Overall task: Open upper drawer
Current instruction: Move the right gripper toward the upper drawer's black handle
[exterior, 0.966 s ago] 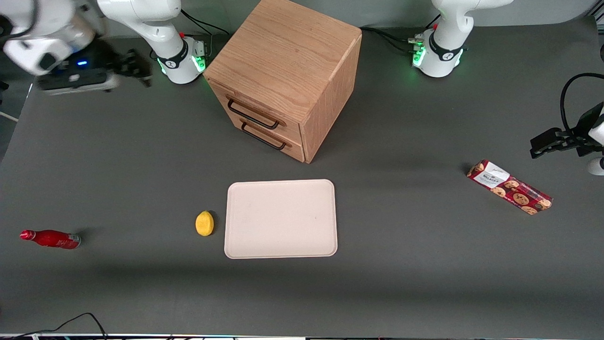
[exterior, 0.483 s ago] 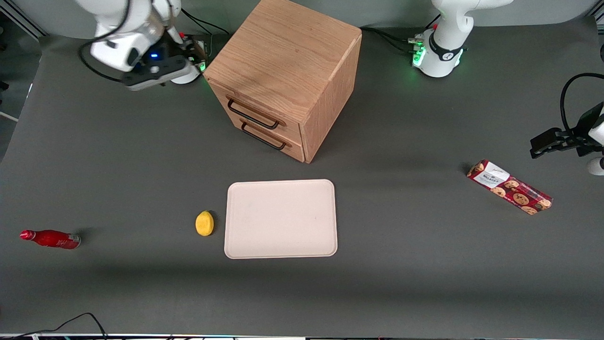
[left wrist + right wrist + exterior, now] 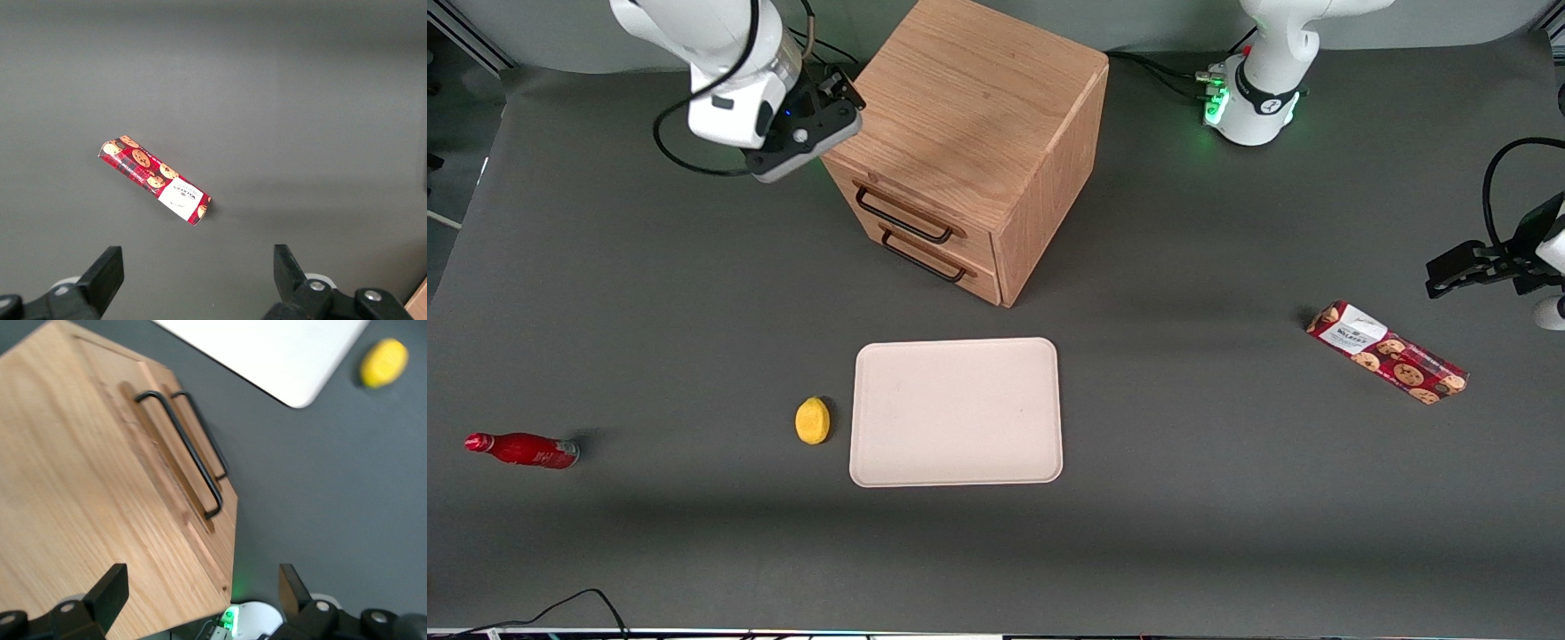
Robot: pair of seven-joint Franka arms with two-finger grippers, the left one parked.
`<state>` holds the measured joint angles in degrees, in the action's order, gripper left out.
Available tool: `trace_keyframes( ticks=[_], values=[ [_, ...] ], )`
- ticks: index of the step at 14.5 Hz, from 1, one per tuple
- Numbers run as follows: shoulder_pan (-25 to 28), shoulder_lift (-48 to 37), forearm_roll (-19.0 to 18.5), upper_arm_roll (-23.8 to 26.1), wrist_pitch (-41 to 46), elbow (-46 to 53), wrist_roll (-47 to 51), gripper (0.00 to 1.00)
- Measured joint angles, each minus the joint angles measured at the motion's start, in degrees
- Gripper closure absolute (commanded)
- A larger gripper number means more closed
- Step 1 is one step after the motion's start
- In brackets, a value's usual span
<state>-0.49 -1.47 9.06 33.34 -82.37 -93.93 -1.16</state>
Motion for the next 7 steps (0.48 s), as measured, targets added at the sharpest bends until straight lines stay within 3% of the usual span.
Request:
trace_keyframes(
  ticks=[3, 7],
  values=[
    [0.01, 6.55, 3.67, 0.14, -1.35, 2.45, -6.98, 0.0],
    [0.03, 13.09, 4.17, 0.17, -4.5, 2.7, -16.38, 0.0]
  ],
)
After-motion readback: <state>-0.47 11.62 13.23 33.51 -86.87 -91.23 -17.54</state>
